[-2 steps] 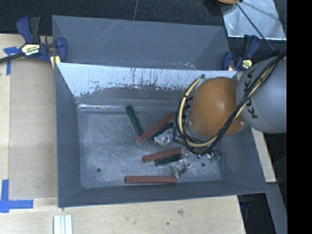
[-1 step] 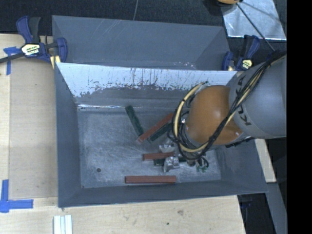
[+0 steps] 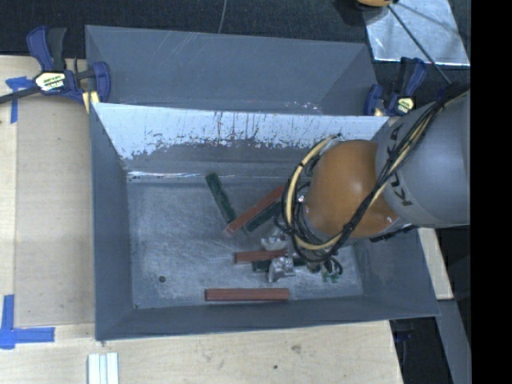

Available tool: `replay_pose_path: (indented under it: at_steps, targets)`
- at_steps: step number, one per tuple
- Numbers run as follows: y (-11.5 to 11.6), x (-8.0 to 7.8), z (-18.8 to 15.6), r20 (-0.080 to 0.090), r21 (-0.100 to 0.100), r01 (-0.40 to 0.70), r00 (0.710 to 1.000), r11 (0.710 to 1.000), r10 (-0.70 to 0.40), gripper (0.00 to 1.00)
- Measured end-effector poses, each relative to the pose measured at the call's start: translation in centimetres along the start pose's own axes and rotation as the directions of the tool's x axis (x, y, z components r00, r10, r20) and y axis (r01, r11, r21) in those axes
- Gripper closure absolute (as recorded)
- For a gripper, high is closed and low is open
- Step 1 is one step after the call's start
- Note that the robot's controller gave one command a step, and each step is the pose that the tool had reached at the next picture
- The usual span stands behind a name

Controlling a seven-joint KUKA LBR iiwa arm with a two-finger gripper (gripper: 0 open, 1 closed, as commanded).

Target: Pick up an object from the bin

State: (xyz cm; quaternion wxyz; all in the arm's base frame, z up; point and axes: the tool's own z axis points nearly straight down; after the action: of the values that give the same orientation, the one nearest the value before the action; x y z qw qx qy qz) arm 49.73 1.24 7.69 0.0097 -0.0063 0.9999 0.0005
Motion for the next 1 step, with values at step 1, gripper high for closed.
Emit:
replay_pose_path:
  at_steps: [1]
  targets:
    - [0.00,0.00,-0.23,-0.002,0.000,0.000,1.000,1.000,0.000,1.00]
